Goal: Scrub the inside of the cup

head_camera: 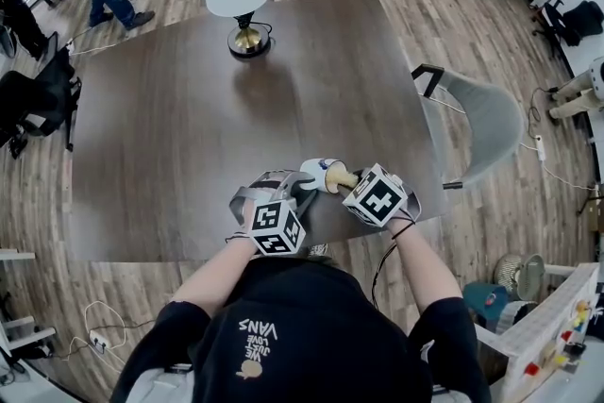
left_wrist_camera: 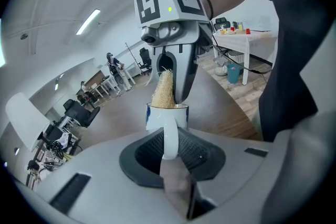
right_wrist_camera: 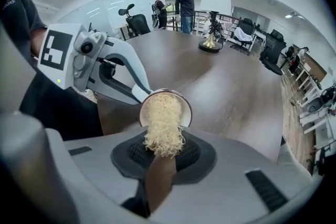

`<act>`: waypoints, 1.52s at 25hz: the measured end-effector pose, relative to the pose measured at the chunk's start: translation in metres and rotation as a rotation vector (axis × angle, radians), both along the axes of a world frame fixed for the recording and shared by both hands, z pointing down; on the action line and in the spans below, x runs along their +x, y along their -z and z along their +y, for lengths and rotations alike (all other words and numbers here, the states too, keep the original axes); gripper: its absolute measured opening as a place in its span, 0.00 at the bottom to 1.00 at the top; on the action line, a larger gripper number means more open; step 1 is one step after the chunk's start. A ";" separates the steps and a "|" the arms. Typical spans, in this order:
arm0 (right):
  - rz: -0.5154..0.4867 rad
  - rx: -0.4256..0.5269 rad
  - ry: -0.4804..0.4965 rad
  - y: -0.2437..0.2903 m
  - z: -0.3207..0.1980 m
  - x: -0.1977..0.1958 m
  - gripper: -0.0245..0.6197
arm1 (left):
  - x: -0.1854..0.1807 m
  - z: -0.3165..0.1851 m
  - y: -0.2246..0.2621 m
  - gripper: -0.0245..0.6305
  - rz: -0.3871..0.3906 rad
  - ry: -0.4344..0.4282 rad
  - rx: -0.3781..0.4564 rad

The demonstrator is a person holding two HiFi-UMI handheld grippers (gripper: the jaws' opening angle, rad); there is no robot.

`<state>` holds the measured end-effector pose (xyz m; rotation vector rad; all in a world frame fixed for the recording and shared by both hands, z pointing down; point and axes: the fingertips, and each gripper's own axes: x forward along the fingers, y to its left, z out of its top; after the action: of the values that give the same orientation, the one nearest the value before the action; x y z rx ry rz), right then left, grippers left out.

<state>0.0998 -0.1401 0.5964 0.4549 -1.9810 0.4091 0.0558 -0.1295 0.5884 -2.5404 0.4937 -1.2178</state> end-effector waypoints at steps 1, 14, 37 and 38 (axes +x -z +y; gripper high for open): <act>0.008 0.004 -0.007 0.000 -0.003 0.002 0.15 | 0.000 0.000 0.000 0.14 0.002 0.001 -0.001; 0.054 -0.071 0.015 -0.008 0.012 0.011 0.15 | 0.001 -0.003 0.001 0.14 0.011 -0.015 -0.008; -0.299 0.023 -0.296 0.011 -0.009 0.008 0.15 | -0.010 -0.012 0.002 0.14 0.160 0.114 -0.115; -0.340 0.035 -0.327 0.013 -0.009 0.009 0.15 | -0.011 -0.013 0.002 0.14 0.173 0.125 -0.126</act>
<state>0.1084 -0.1486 0.5838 0.7783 -2.2481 0.6951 0.0449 -0.1427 0.5868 -2.7742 0.6430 -1.1077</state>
